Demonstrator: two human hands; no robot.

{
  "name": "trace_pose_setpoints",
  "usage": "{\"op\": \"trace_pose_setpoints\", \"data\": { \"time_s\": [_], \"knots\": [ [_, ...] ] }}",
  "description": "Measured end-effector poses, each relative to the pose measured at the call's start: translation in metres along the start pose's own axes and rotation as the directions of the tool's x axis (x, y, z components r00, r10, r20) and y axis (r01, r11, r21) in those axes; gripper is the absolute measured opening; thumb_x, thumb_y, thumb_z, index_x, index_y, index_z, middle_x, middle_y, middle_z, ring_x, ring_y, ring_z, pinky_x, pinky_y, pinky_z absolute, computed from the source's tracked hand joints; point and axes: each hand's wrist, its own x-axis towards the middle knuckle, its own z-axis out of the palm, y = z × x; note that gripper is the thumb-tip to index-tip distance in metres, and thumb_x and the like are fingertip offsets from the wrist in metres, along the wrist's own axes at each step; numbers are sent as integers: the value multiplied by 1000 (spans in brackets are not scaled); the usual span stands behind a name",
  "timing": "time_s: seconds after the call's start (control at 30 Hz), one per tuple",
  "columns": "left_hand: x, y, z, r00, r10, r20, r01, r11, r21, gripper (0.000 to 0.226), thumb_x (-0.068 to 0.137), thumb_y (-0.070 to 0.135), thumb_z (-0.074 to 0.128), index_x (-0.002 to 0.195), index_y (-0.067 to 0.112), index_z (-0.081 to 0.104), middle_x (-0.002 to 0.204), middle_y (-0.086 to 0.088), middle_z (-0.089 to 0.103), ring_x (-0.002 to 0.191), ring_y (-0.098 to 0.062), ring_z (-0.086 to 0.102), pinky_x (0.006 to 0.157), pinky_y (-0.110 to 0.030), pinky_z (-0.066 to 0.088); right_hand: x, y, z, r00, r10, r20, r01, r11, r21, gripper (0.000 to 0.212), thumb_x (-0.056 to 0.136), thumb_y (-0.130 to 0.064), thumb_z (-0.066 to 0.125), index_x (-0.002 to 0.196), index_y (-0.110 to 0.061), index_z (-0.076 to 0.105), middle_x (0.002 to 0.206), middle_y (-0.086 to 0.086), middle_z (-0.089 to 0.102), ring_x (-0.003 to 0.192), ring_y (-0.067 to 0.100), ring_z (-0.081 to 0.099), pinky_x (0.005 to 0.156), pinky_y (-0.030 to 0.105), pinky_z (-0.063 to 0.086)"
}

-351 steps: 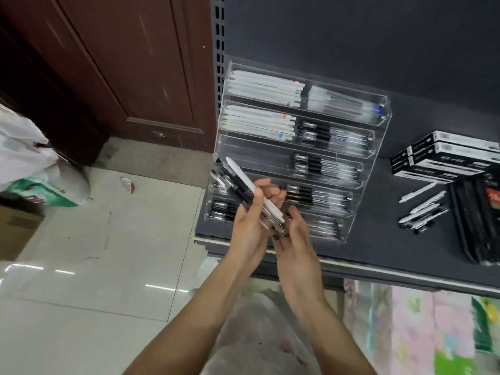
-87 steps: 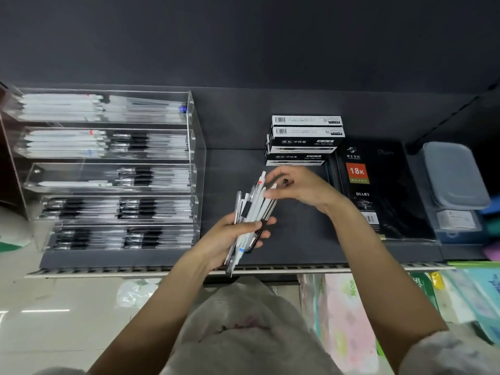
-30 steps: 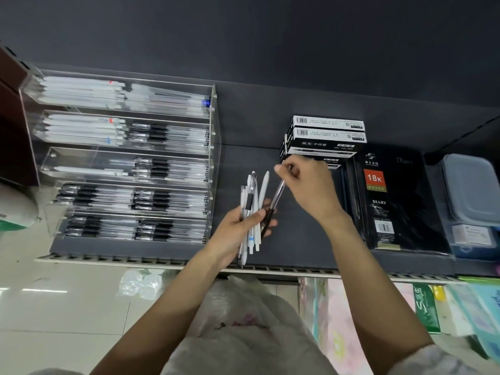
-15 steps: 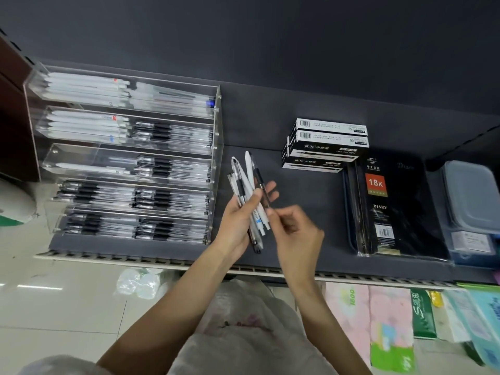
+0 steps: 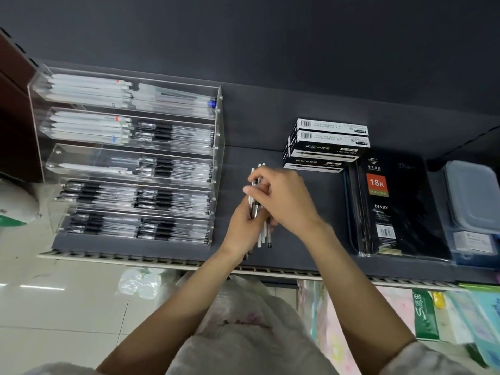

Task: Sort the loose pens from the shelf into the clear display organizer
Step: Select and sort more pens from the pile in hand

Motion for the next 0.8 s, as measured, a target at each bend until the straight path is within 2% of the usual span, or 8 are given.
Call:
{"op": "trace_pose_setpoints", "data": {
  "time_s": [0.13, 0.3, 0.37, 0.47, 0.57, 0.63, 0.73, 0.8],
  "knots": [
    [2, -4, -3, 998, -49, 40, 49, 999, 10, 8, 97, 6, 49, 103, 9, 52, 75, 2, 62, 59, -6, 61, 60, -20, 50, 9, 8, -5, 1000, 10, -18, -8, 994, 111, 6, 87, -23, 64, 85, -18, 62, 59, -14, 54, 53, 1, 52, 58, 23, 45],
    [-1, -10, -1, 982, -161, 98, 174, 976, -134, 6, 97, 5, 47, 101, 9, 51, 86, -2, 62, 57, -5, 60, 56, -20, 52, 23, 18, -31, 971, 75, -228, -36, 985, 171, 6, 89, -19, 62, 86, -14, 63, 59, -16, 54, 56, -1, 53, 60, 16, 42],
    [0, -9, -3, 977, -188, 101, 205, 956, -210, 13, 98, 7, 46, 108, -1, 50, 85, -3, 62, 57, -5, 60, 56, -19, 52, 24, 27, -43, 930, 143, -338, -60, 968, 245, 7, 89, -22, 61, 85, -16, 62, 64, -12, 58, 59, 4, 55, 65, 23, 45],
    [3, -8, -6, 967, -234, 95, 253, 867, -429, 11, 98, 6, 44, 105, 3, 52, 85, -4, 61, 58, -8, 60, 58, -20, 53, 14, 36, -60, 829, 312, -463, -51, 868, 494, 11, 88, -23, 61, 79, -25, 56, 65, -10, 59, 57, 11, 53, 58, 30, 44],
    [8, -6, -9, 958, -276, 77, 266, 759, -594, 12, 97, 6, 46, 103, 8, 56, 83, -1, 63, 60, -10, 60, 58, -21, 53, -9, 37, -50, 834, 402, -377, -70, 756, 651, 14, 88, -8, 63, 79, -17, 55, 67, 0, 62, 55, 11, 59, 54, 24, 48],
    [12, -6, -9, 957, -287, 46, 254, 749, -612, 12, 96, 8, 47, 104, 8, 57, 84, -1, 65, 60, -9, 60, 58, -22, 53, -28, 34, -26, 836, 455, -307, -130, 707, 695, 17, 86, -3, 65, 78, -16, 57, 65, -2, 65, 57, 13, 63, 57, 25, 51],
    [16, -4, -7, 956, -294, 7, 240, 765, -597, 12, 96, 10, 49, 101, 6, 59, 82, -1, 65, 63, -8, 62, 60, -22, 53, -52, 26, 12, 786, 567, -246, -200, 610, 766, 17, 84, 0, 65, 76, -13, 57, 67, -2, 68, 60, 15, 66, 60, 27, 52],
    [17, -4, -6, 956, -295, -6, 231, 763, -604, 15, 97, 12, 48, 100, 4, 60, 78, -3, 65, 64, -9, 61, 60, -22, 53, -62, 20, 29, 774, 567, -281, -225, 662, 715, 16, 85, -4, 66, 76, -14, 57, 64, -2, 67, 61, 13, 66, 60, 27, 52]
  ]
}}
